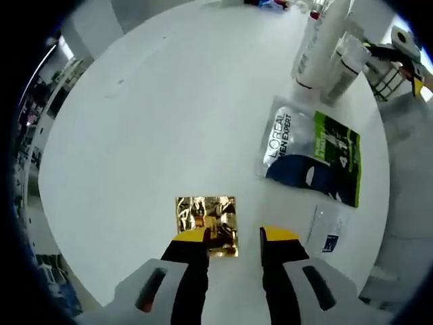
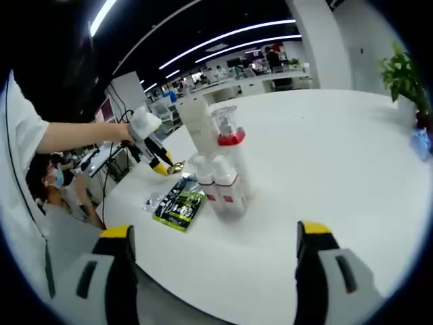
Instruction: Arrange the skincare products in the storage area until every visible bottle or jar stands upright without overlapping.
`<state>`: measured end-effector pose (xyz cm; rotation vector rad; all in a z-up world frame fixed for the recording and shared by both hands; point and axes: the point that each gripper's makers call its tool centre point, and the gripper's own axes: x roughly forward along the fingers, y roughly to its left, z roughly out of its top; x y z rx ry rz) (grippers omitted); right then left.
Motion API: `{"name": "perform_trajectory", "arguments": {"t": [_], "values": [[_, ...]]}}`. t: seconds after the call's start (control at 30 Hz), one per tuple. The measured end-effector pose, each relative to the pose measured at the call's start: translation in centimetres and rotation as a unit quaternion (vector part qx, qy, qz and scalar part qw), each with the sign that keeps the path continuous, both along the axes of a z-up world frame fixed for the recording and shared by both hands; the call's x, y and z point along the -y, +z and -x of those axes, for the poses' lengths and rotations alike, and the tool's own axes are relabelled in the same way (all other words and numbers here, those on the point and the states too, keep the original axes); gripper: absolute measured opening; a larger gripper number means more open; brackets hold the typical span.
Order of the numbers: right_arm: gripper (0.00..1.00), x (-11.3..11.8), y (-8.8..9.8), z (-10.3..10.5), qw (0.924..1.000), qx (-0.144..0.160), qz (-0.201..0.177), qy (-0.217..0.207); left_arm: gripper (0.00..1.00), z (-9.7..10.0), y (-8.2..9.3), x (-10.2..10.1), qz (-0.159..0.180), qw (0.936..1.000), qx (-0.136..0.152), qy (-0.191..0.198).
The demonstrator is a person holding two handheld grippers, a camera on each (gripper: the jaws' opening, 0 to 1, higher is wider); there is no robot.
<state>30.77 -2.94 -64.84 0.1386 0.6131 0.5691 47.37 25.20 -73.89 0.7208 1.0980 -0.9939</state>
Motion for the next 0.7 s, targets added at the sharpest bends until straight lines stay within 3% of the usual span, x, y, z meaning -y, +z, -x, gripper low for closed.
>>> {"name": "perform_trajectory", "arguments": {"t": [0.1, 0.2, 0.4, 0.7], "values": [[1.0, 0.1, -0.1, 0.1, 1.0, -0.001, 0.001, -0.001, 0.39, -0.8, 0.2, -0.2, 0.002, 0.9999, 0.011, 0.004], [1.0, 0.2, -0.2, 0.3, 1.0, -0.004, 0.002, -0.003, 0.45, -1.4, -0.1, -0.5, -0.011, 0.9997, 0.015, -0.015], [1.0, 0.5, -0.4, 0.1, 1.0, -0.005, 0.002, -0.008, 0.49, -2.0, -0.8, -0.3, -0.029, 0.9986, 0.006, -0.044], [1.0, 0.8, -0.5, 0.1, 0.9999, -0.008, 0.004, -0.013, 0.48, -1.9, -1.6, 0.1, -0.04, 0.9969, -0.014, -0.067]]}}
